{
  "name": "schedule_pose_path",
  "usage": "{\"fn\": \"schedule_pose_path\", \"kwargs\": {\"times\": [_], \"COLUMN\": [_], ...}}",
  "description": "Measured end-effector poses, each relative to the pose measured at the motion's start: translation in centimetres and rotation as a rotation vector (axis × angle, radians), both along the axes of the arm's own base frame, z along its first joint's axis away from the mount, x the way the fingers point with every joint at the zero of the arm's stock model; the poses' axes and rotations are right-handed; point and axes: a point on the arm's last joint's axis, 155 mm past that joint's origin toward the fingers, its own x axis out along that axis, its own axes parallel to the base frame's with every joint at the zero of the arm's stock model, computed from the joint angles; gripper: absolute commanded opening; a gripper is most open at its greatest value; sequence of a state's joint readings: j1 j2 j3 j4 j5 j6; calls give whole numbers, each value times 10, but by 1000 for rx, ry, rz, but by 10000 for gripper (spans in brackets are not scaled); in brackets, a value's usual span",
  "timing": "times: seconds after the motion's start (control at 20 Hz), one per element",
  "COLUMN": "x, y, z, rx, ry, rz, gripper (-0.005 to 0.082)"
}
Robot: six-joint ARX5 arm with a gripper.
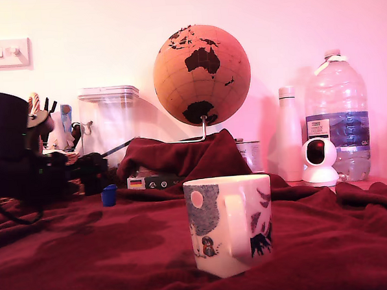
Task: Pick up the coffee capsules on the table and drop them inside the coffee cup
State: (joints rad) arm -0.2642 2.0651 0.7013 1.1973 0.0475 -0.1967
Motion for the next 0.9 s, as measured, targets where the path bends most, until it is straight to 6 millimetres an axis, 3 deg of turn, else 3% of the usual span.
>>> {"fn": "schedule_pose_path", "kwargs": {"times": [0.9], "x": [23], "y": [5], "z": [14], "rx": [19], "ry": [-29], "rz": [-19], "gripper": [584]}}
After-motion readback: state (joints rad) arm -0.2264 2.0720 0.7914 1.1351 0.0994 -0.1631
